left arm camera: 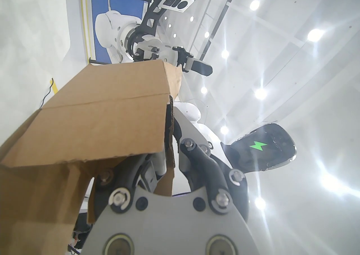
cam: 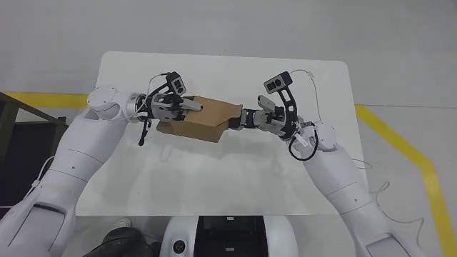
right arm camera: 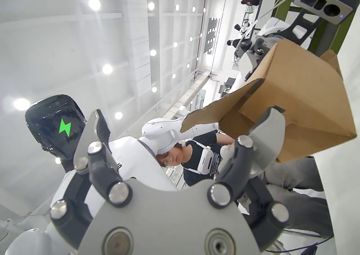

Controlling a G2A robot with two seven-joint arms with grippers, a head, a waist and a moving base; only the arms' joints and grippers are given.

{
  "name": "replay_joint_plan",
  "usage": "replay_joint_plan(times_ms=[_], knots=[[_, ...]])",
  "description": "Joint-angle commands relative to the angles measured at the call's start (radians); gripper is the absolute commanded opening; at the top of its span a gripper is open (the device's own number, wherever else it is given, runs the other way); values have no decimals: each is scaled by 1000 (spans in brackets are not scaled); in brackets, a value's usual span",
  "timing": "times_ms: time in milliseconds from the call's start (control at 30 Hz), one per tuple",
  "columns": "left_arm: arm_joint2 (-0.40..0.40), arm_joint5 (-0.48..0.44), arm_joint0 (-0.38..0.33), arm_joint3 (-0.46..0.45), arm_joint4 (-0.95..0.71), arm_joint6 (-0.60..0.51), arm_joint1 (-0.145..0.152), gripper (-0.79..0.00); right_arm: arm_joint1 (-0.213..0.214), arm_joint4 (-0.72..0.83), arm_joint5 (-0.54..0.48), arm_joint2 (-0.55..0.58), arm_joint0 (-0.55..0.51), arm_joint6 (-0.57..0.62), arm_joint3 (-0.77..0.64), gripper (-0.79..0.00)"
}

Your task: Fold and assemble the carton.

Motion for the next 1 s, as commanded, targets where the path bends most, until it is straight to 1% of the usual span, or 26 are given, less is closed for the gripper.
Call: replay_joint_plan(times_ms=[0, 200, 367, 700, 967], knots=[[-5, 1, 6, -8, 9, 16, 0, -785, -1, -11, -10, -1, -3, -14, -5, 0], [-17, 2, 22, -35, 19, 34, -1, -785, -4, -69, -49, -6, -13, -64, -25, 0], [-30, 0, 33, -44, 25, 45, -2, -785, -8, -87, -55, -15, -22, -86, -40, 0], [-54, 0, 48, -50, 33, 56, -5, -785, -16, -99, -54, -41, -25, -90, -48, 0], [-62, 5, 51, -52, 39, 49, -8, -785, -19, -91, -59, -37, -23, -87, -45, 0]])
